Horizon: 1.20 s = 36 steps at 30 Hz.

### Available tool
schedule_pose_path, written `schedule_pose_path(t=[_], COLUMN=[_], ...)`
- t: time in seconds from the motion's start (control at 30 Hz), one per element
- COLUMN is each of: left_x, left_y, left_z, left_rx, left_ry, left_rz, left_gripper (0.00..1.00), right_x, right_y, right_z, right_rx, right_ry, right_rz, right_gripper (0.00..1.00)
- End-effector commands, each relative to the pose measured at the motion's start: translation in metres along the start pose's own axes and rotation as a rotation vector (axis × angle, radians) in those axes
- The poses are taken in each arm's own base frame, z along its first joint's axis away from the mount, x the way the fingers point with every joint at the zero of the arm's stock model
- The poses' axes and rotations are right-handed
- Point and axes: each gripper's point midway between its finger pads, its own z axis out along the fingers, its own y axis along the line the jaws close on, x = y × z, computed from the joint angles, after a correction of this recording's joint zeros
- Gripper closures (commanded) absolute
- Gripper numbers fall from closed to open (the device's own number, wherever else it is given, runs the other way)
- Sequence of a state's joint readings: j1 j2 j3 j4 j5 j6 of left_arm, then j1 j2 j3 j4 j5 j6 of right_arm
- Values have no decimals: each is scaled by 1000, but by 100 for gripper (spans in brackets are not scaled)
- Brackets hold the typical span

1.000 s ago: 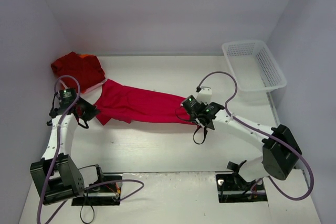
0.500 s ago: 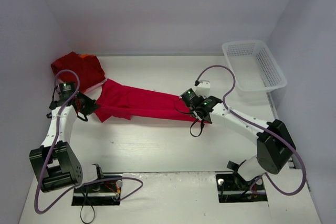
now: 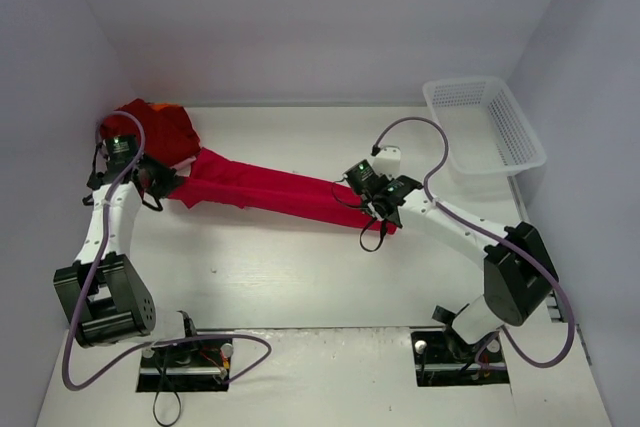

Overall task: Fold and stack the t-shirts
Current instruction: Fold the tshirt

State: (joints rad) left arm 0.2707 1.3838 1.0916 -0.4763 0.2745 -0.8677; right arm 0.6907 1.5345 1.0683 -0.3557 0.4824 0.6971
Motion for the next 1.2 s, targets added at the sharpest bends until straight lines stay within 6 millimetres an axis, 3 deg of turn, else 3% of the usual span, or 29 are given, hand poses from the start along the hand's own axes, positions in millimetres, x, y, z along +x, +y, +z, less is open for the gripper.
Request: schedule_pose_path(t=[0.0, 0.43, 0.7, 1.17], left_x=[-27, -26, -40, -44], left_y=[-23, -17, -22, -28], left_z=[-13, 16, 7, 19], left_rx=[57, 33, 28, 28], left_ry=[-82, -39, -111, -91], left_rz=[3, -17, 13, 9], left_gripper=[100, 100, 100, 100], right_x=[-28, -37, -40, -40], right_y=[-1, 2, 5, 6], right_z=[-4, 11, 22, 33], right_rx=[16, 29, 34, 47], right_ry=[-68, -63, -57, -46], right_rz=[17, -4, -16, -31], right_gripper=[100, 100, 100, 100])
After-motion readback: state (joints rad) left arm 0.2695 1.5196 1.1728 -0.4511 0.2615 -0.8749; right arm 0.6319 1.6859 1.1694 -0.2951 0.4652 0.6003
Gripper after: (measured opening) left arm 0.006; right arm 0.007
